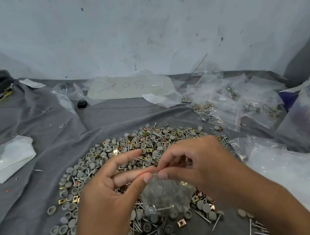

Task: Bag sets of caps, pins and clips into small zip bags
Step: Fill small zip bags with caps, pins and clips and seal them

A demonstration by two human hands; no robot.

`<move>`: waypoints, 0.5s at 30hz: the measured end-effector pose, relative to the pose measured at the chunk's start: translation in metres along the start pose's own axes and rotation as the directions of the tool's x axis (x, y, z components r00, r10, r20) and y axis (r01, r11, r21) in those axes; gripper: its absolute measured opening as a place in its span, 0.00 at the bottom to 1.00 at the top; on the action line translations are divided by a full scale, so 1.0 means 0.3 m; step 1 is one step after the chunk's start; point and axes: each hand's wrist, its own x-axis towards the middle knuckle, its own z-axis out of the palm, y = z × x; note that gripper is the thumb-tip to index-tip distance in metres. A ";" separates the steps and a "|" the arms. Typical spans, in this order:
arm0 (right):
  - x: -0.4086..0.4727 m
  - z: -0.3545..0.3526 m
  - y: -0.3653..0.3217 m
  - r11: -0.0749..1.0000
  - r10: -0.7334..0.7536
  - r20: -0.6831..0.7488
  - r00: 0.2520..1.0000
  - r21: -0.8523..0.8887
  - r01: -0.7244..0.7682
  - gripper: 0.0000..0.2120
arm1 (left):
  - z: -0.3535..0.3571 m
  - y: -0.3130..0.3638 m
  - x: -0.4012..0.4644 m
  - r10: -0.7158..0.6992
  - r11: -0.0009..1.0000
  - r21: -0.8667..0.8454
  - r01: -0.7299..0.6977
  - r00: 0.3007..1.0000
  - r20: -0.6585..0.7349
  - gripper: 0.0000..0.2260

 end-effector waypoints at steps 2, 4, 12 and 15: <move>0.033 -0.029 -0.008 0.987 0.014 0.075 0.997 -0.162 -0.002 0.02 | -0.002 0.001 0.004 -0.004 1.000 0.016 0.005 0.999 -0.046 0.21; 0.072 -0.064 -0.006 0.959 0.046 0.135 0.990 -0.282 -0.006 0.04 | -0.008 -0.003 0.010 -0.004 1.000 0.015 0.006 0.995 -0.100 0.20; 0.291 -0.337 0.233 0.946 0.300 -0.443 0.845 0.252 -0.203 0.04 | 0.012 -0.002 0.009 -0.044 0.998 0.031 0.049 0.989 -0.140 0.21; 0.336 -0.430 0.418 0.772 0.604 -0.517 0.606 0.570 -0.282 0.07 | 0.024 -0.005 0.004 -0.013 0.997 0.070 0.024 0.989 -0.149 0.18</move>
